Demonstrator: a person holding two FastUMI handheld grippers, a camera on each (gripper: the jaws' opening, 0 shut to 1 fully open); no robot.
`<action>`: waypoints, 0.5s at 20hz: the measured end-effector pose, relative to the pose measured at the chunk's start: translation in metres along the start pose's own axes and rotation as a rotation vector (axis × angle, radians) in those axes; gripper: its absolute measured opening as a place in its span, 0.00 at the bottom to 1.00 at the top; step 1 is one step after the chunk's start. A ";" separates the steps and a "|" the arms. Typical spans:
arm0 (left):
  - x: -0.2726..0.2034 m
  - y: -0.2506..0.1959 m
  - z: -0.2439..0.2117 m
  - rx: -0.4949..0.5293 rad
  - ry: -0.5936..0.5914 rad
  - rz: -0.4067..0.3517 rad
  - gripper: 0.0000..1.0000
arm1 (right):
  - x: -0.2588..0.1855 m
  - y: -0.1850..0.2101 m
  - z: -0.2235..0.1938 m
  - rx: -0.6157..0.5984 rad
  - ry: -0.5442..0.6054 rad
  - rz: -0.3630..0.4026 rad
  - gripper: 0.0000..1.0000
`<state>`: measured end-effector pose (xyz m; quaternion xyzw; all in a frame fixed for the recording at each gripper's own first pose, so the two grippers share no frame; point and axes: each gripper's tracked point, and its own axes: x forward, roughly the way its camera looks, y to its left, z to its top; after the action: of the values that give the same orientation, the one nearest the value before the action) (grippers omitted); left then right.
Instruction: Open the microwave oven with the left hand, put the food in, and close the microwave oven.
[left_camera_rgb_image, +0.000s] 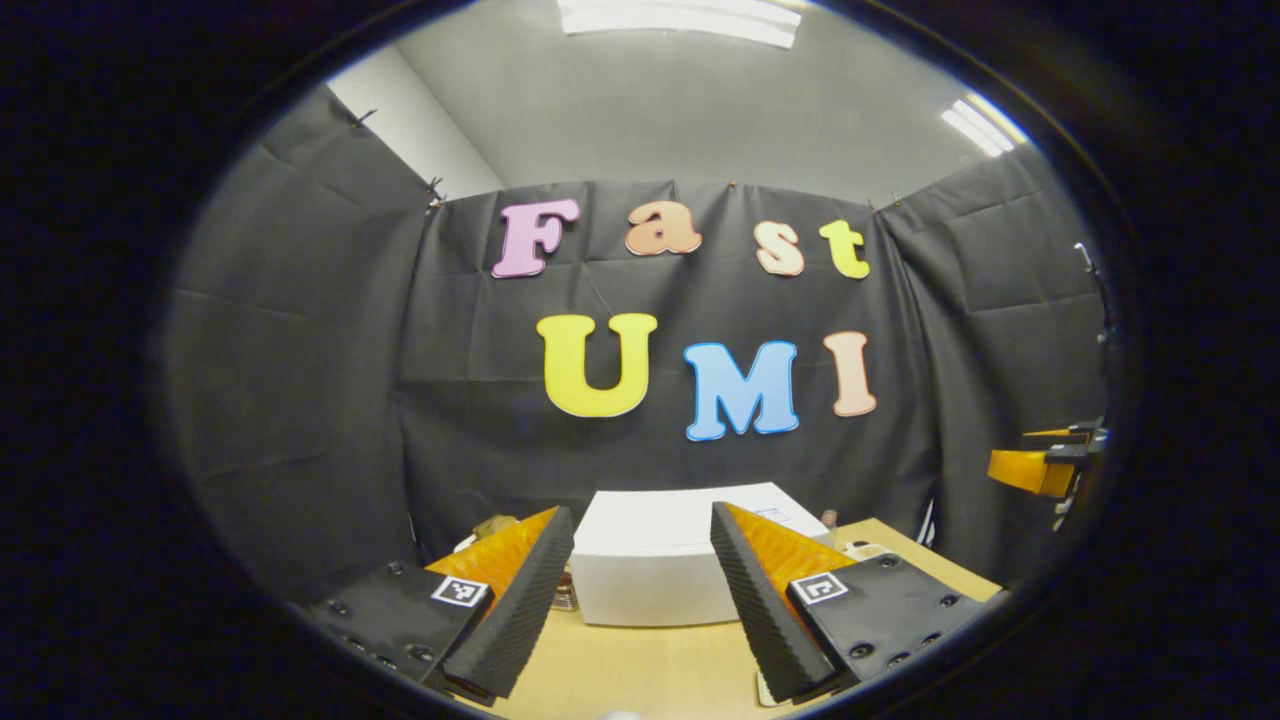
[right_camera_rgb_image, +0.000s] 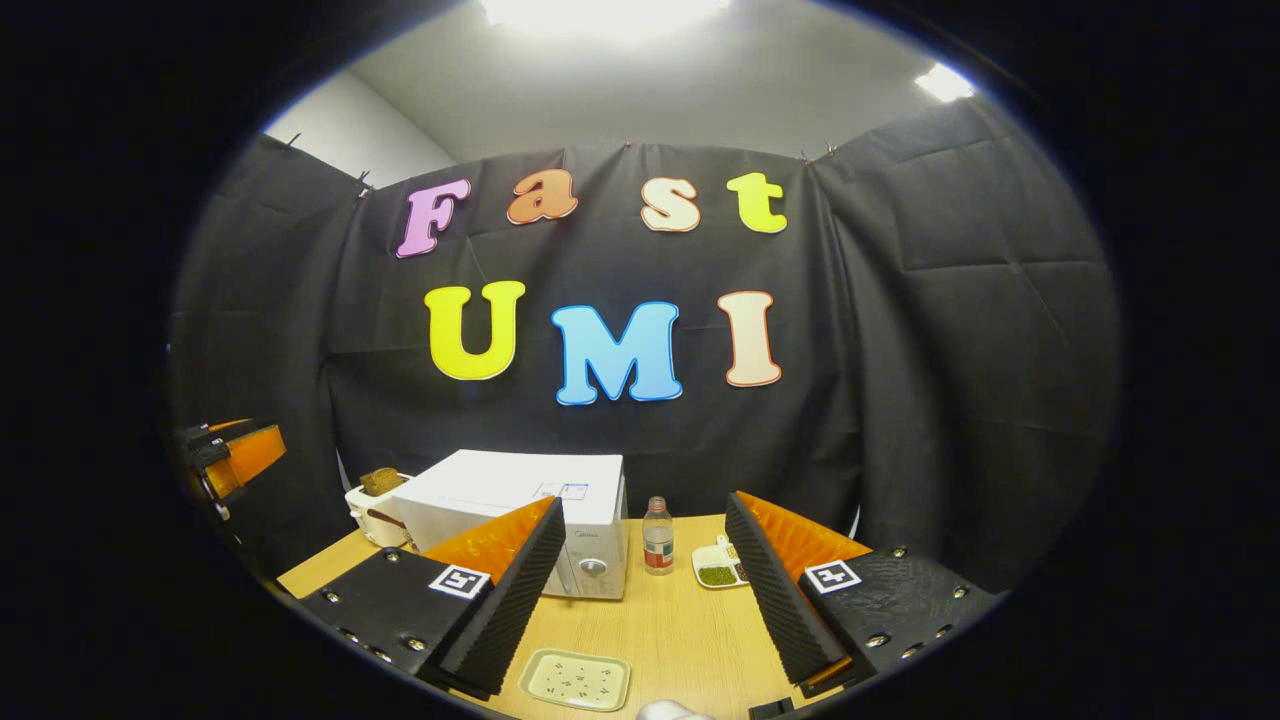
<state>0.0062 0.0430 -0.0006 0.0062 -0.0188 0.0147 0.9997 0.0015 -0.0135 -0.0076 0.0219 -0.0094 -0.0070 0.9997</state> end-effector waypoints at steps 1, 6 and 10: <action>-0.001 -0.001 -0.001 0.000 0.000 -0.003 0.94 | -0.001 0.001 0.000 -0.004 0.000 -0.003 0.98; 0.001 -0.002 -0.008 -0.011 0.016 -0.006 0.94 | -0.001 0.005 -0.002 -0.022 0.003 0.002 0.99; 0.003 -0.001 -0.013 -0.013 0.022 -0.005 0.94 | 0.001 0.012 -0.005 -0.030 0.011 0.008 0.99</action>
<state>0.0095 0.0427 -0.0138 -0.0003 -0.0079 0.0119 0.9999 0.0031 -0.0017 -0.0120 0.0069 -0.0039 -0.0029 1.0000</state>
